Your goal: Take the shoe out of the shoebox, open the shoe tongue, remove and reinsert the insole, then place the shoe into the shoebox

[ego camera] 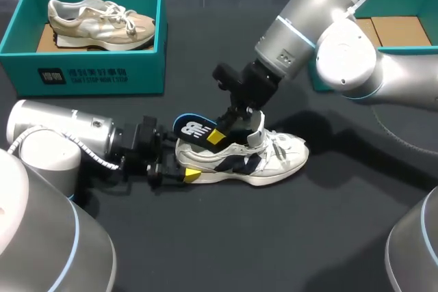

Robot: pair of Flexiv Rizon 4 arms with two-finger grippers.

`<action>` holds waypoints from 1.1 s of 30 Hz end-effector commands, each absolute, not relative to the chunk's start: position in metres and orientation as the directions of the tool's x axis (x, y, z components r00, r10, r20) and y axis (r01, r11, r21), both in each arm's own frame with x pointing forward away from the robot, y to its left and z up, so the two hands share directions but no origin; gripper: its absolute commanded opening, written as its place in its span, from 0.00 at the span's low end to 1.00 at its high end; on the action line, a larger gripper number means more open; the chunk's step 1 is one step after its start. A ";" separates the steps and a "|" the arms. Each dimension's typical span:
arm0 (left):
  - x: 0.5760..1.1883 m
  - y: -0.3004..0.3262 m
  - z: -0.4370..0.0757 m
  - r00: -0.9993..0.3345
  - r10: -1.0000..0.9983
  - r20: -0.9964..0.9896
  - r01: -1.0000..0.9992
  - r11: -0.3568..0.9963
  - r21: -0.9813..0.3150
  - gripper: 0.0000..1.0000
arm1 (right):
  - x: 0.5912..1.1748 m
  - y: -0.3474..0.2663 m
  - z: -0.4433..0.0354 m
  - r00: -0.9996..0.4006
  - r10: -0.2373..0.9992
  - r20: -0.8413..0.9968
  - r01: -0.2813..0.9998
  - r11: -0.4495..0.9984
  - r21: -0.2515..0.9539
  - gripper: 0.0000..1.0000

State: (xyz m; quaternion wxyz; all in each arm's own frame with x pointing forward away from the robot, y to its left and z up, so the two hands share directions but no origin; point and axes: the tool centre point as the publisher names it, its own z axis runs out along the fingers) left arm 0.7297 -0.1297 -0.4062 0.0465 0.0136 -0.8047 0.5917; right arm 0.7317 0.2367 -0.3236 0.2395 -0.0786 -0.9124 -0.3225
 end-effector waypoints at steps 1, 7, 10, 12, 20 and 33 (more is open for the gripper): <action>0.729 -0.130 -0.409 -0.995 0.033 0.092 -0.078 0.300 -0.951 0.00 | 0.735 0.247 -0.315 -0.886 -0.030 0.464 0.266 0.786 0.558 0.00; 0.729 -0.130 -0.409 -0.995 0.033 0.092 -0.078 0.300 -0.951 0.00 | 0.738 0.269 -0.295 -0.927 -0.119 0.356 0.137 0.775 0.617 0.00; 0.729 -0.130 -0.409 -0.995 0.033 0.092 -0.078 0.300 -0.951 0.00 | 0.738 0.274 -0.291 -0.933 -0.148 0.329 0.093 0.782 0.617 0.00; 0.729 -0.130 -0.409 -0.995 0.033 0.092 -0.078 0.300 -0.951 0.00 | 0.738 0.274 -0.291 -0.933 -0.148 0.329 0.093 0.782 0.617 0.00; 0.729 -0.130 -0.409 -0.995 0.033 0.092 -0.078 0.300 -0.951 0.00 | 0.738 0.274 -0.291 -0.933 -0.148 0.329 0.093 0.782 0.617 0.00; 0.729 -0.130 -0.409 -0.995 0.033 0.092 -0.078 0.300 -0.951 0.00 | 0.753 0.292 -0.240 -0.918 -0.181 0.352 0.196 0.563 0.803 0.00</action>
